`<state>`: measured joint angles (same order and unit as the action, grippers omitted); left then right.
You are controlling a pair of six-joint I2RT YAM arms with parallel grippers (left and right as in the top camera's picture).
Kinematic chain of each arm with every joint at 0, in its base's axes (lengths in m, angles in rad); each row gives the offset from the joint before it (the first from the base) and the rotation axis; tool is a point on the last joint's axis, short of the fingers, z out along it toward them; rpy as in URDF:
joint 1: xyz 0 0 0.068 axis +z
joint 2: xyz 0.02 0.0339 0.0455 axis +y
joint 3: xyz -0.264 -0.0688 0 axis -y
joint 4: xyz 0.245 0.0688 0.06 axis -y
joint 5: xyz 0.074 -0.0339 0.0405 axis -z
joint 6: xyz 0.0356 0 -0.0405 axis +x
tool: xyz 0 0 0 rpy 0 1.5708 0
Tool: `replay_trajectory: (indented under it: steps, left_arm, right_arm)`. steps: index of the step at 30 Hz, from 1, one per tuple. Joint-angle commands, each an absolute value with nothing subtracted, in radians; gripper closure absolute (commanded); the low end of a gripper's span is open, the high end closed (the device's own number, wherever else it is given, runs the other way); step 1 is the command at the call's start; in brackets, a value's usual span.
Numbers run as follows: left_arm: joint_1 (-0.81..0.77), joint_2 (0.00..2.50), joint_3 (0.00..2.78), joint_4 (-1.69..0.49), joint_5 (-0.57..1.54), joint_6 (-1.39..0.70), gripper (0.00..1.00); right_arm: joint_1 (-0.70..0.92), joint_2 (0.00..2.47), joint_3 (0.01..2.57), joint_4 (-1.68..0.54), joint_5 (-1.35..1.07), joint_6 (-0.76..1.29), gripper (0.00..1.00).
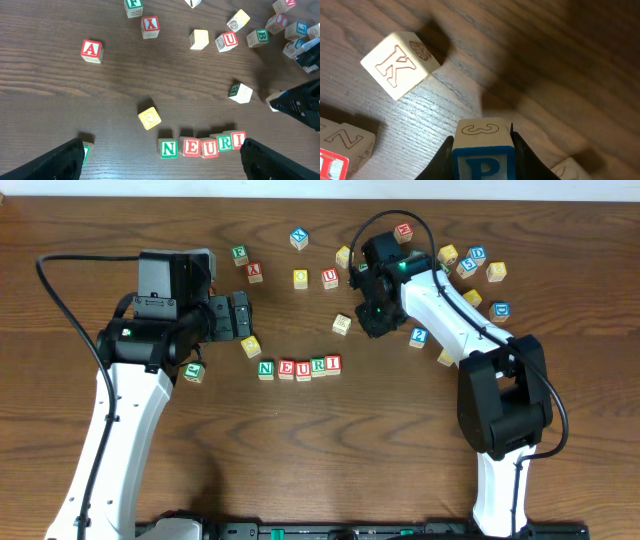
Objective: Spell out NEURIPS
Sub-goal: 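Carry the P block with the right gripper toward the I block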
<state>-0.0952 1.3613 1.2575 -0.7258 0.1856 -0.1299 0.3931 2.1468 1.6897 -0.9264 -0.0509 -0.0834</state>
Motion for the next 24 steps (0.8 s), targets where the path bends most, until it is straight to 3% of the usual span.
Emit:
replay_trajectory:
  steps: [1,24]
  left_arm:
    - [-0.094,1.352,1.28,-0.726,0.191,-0.124,0.02]
    - [-0.094,1.352,1.28,-0.726,0.191,-0.124,0.02]
  right_arm:
    - [0.411,2.131,1.709,-0.945,0.001,0.058,0.94]
    - [0.55,2.131,1.708,-1.026,0.1,0.292,0.99]
